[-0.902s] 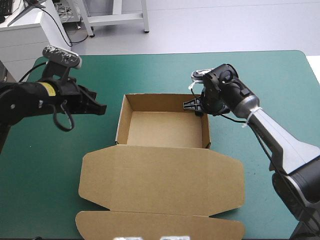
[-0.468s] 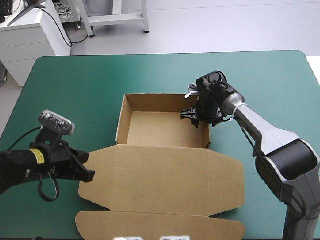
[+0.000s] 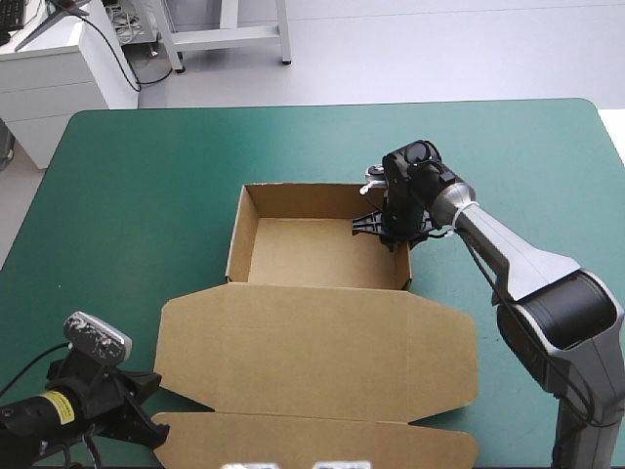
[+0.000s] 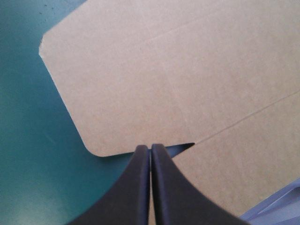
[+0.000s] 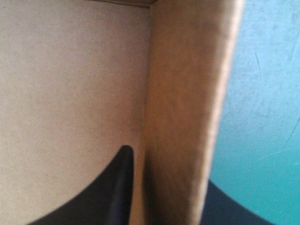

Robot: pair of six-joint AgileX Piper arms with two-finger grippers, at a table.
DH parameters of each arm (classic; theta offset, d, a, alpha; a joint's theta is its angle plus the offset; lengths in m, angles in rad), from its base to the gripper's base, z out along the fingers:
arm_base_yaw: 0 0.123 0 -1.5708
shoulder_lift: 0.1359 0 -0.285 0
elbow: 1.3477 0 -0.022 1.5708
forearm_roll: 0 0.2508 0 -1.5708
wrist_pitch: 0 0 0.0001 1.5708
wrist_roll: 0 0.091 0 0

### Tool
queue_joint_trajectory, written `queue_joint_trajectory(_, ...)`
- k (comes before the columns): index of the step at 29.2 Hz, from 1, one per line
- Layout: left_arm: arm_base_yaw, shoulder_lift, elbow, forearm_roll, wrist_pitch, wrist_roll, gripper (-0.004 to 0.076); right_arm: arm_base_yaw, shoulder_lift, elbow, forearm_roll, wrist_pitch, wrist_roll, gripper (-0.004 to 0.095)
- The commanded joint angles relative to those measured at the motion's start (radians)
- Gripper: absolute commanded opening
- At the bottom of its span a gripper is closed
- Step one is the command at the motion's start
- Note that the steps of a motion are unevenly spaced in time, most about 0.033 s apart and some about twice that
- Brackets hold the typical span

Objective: Fold the box

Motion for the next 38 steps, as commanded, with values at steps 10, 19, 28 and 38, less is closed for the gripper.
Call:
queue_joint_trajectory(10,-0.005,-0.131,0.163,-0.014,-0.164,0.002,-0.0008,-0.010,-0.057,-0.041,-0.035,0.021,0.029,-0.0019)
queue_joint_trajectory(19,-0.005,-0.131,0.191,-0.012,-0.156,0.004,-0.0008,-0.082,-0.061,-0.171,-0.028,0.021,-0.025,-0.0019)
queue_joint_trajectory(28,-0.005,-0.131,0.191,-0.012,-0.156,0.004,-0.0008,-0.392,-0.127,-0.238,0.000,0.021,-0.161,-0.0019)
queue_joint_trajectory(38,-0.005,-0.131,0.191,0.004,-0.153,0.004,-0.0008,-0.861,-0.155,-0.238,0.099,0.021,-0.356,-0.0019)
